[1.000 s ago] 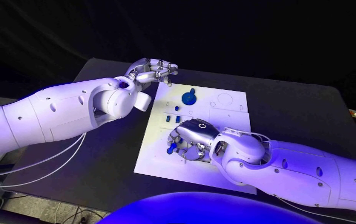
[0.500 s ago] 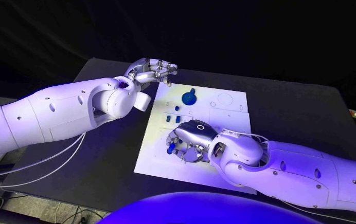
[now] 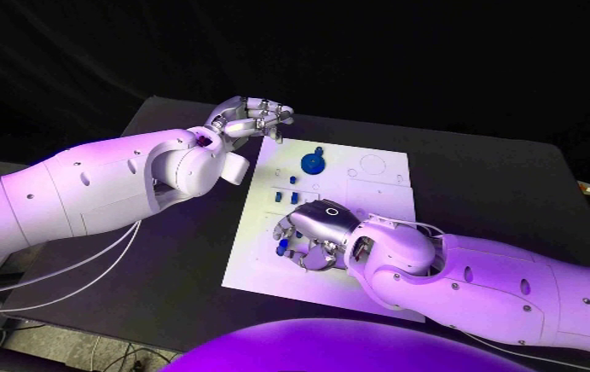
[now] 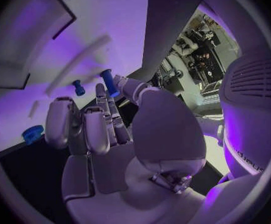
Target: Assemble the parts on the task board
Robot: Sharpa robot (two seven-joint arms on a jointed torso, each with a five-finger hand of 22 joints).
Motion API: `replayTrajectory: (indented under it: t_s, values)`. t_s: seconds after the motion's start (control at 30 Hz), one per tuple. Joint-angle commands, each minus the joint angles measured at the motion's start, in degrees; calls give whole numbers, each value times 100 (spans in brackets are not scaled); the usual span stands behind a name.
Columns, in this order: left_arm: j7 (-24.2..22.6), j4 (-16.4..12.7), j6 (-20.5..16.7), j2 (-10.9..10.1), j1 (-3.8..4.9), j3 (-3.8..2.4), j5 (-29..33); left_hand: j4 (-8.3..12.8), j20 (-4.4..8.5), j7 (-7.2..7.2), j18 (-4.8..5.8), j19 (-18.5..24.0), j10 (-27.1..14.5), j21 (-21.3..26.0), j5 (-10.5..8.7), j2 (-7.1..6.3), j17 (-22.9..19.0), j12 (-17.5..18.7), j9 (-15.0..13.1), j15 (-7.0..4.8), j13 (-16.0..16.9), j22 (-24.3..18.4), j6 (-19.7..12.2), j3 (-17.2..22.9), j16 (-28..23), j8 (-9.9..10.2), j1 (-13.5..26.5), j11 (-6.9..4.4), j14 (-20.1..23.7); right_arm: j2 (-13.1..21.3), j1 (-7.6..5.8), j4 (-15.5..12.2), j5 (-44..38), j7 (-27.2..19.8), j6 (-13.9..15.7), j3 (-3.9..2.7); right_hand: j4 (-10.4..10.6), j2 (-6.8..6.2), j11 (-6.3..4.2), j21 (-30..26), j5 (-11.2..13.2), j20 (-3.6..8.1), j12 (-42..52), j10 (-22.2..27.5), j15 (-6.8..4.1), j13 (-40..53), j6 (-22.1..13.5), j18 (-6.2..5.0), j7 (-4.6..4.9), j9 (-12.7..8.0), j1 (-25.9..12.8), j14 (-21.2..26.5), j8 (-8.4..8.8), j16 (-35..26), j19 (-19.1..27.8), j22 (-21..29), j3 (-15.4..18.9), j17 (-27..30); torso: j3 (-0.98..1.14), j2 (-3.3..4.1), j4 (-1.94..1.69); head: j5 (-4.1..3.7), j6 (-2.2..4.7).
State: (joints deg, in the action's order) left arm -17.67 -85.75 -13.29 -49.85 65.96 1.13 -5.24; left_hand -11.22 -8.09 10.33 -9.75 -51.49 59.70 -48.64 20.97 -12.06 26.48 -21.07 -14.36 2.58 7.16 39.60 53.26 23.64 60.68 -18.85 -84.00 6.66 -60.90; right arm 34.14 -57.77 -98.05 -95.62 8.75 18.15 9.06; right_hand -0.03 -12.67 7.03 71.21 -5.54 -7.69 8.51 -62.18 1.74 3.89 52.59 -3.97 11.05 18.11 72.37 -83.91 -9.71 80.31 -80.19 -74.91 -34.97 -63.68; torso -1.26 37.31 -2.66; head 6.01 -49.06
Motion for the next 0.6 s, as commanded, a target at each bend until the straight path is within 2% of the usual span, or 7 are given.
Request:
replayTrajectory:
  t_s: [0.03, 0.2, 0.3, 0.6]
  values:
    - [-29, -15, 91, 3, 3, -4, -7, -5, -14, -12, -70, 6, -43, 18, 4, -32, -9, -25, -1, -4, 7, -9, -29, -38, -32, 19, 22, -13, 44, 11, 6, -22, 13, -39, 81, 2, -2, -12, 6, -57, -23, -8, -31, 65, 37, 3, -55, -58, 3, -9, -76, -79, 26, -29, 55, -464, 48, 21, 4, 6, 1, -1, -6]
    - [-23, -7, 93, 9, 3, -4, -7, -9, -15, -11, -70, 5, -47, 22, 4, -32, -11, -28, -1, -4, 7, -11, -30, -41, -30, 19, 26, -13, 44, 34, 8, -71, 60, -71, 176, 2, -7, -11, 5, -53, -25, -11, -27, 75, 39, 4, -66, -57, 0, -11, -73, -75, 34, -35, 52, -467, 51, 36, 3, 2, 2, -10, -3]
    - [-17, -4, 96, 12, 3, -4, -7, -9, -15, -11, -70, 5, -47, 22, 4, -32, -11, -28, -1, -4, 7, -11, -30, -41, -30, 19, 26, -13, 44, 49, 13, -104, 103, -86, 215, 2, -34, 31, -38, 39, -45, -4, 134, -136, 12, 61, -74, -39, -19, -6, -39, -96, 47, 0, -6, -520, 35, -32, 3, 3, 0, -10, -4]
    - [-11, 2, 96, 13, 2, -4, -7, -5, -15, -12, -71, 5, -49, 24, 4, -33, -12, -29, -1, -5, 7, -11, -32, -40, -30, 19, 21, -13, 45, 77, 21, -167, 166, -102, 239, 2, -37, 37, -49, 76, -50, 3, 168, -177, 2, 71, -65, -30, -27, -1, -41, -102, 46, 11, -29, -542, 35, -52, 4, 2, -2, -5, -20]
